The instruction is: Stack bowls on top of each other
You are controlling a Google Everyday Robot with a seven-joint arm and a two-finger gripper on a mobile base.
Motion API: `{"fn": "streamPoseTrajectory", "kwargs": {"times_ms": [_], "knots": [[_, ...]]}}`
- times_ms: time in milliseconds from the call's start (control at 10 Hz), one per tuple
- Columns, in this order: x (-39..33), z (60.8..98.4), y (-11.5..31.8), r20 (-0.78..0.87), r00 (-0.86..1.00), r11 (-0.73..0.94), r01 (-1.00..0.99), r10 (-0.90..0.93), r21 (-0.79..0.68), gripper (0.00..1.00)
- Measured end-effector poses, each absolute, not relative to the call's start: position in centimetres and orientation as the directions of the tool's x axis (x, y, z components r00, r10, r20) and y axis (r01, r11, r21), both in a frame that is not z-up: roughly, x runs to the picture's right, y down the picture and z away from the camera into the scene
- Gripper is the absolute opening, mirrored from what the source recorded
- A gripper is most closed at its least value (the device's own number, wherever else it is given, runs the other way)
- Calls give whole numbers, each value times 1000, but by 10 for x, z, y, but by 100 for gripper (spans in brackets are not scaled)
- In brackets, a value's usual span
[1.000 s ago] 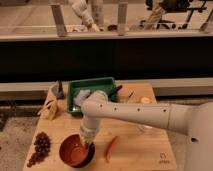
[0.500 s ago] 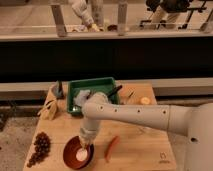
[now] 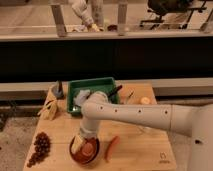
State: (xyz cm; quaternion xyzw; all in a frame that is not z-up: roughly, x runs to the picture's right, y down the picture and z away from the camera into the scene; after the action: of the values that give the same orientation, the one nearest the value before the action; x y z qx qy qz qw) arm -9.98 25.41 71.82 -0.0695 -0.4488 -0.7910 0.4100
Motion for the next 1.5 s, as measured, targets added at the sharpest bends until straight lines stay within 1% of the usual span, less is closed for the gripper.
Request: {"fn": "streamPoseTrajectory", "kwargs": {"times_ms": [900, 1500], "knots": [[-93, 721, 235, 494, -615, -263, 751, -615, 606, 80], [-92, 723, 222, 511, -553, -250, 801, -658, 544, 80]]}}
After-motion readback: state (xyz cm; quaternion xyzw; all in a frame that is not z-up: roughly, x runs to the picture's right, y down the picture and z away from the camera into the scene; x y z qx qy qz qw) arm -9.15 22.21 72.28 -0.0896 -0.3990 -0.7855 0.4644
